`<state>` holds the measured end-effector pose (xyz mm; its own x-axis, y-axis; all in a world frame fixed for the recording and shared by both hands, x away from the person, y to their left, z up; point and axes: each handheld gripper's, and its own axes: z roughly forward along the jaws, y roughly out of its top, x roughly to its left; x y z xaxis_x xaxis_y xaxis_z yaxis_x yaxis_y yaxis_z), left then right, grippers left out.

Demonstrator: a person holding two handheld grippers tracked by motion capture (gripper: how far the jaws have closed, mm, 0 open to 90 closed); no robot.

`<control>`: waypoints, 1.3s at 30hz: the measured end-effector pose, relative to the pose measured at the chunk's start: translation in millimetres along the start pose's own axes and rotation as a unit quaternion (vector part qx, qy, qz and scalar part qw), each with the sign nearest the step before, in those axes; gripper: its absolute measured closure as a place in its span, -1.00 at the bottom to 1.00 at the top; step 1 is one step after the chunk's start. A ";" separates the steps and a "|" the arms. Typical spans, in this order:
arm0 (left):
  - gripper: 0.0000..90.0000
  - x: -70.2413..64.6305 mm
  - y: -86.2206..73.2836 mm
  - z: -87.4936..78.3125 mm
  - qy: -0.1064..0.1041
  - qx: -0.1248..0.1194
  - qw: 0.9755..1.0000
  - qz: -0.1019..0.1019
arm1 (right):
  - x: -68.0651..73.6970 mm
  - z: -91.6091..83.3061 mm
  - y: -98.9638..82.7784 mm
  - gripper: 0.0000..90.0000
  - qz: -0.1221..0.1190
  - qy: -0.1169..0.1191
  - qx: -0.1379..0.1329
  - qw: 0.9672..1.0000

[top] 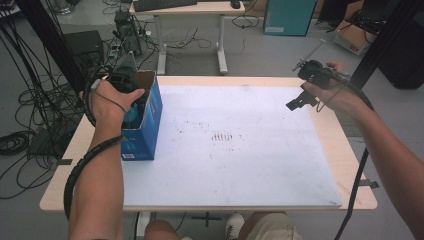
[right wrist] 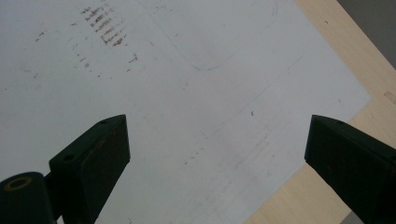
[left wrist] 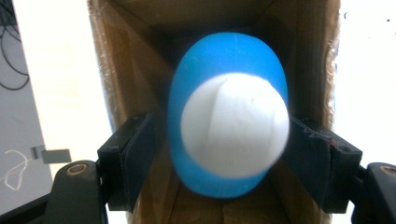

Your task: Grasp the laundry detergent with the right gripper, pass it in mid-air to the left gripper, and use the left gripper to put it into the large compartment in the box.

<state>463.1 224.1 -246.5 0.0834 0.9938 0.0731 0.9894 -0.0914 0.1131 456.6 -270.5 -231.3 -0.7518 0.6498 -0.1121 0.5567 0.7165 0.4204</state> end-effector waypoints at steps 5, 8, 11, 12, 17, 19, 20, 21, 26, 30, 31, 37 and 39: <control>-0.44 -3.5 -7.5 -13.5 0.010 0.000 1.000 0.012 | 0.0 0.0 -0.7 -0.85 0.002 0.001 -0.002 1.000; -0.47 -2.3 -12.7 -25.4 0.009 -0.008 1.000 0.012 | -0.6 1.4 -2.7 -0.85 0.005 0.003 0.001 1.000; -0.52 -1.3 -16.7 -40.6 0.001 -0.017 1.000 0.015 | -1.1 1.1 -5.0 -0.85 0.005 0.002 0.001 1.000; -0.54 -2.6 -17.4 -46.6 0.000 -0.024 1.000 0.018 | -1.4 1.0 -5.7 -0.85 0.007 0.002 0.001 1.000; -0.61 -22.6 -18.2 -70.6 -0.006 -0.047 0.998 0.049 | -2.0 3.0 -7.5 -0.85 0.008 0.002 0.008 1.000; -0.66 -37.0 -17.8 -74.3 -0.003 -0.052 0.996 0.072 | -1.3 3.1 -7.3 -0.85 0.009 0.003 0.007 1.000; -0.67 -43.5 -17.0 -75.6 -0.004 -0.053 0.995 0.081 | -1.3 2.8 -6.7 -0.85 0.007 0.004 0.009 1.000; -0.67 -48.7 -16.4 -76.4 -0.006 -0.054 0.995 0.087 | -1.5 2.6 -6.1 -0.85 0.006 0.004 0.009 1.000; -0.72 -81.1 -8.8 -77.8 -0.026 -0.066 0.990 0.121 | -3.9 2.2 -2.6 -0.85 0.003 0.002 0.013 1.000; -0.75 -101.1 -5.6 -75.8 -0.043 -0.066 0.987 0.141 | -7.8 2.2 0.3 -0.85 0.000 0.001 0.010 1.000; -0.76 -104.9 -5.2 -75.6 -0.046 -0.066 0.986 0.144 | -9.1 2.5 1.0 -0.85 0.001 0.001 0.009 1.000; -0.79 -130.1 -5.8 -74.6 -0.061 -0.065 0.981 0.171 | -15.9 5.5 3.9 -0.85 0.003 0.001 0.017 1.000; -0.79 -137.0 -7.6 -73.3 -0.066 -0.063 0.980 0.178 | -17.9 7.1 5.4 -0.85 0.002 -0.002 0.022 1.000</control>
<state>435.4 84.0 -184.7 0.4444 0.8958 0.0016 0.8725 -0.4333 0.2258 475.6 -276.5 -233.5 -0.7483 0.6534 -0.1143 0.5742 0.7244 0.3814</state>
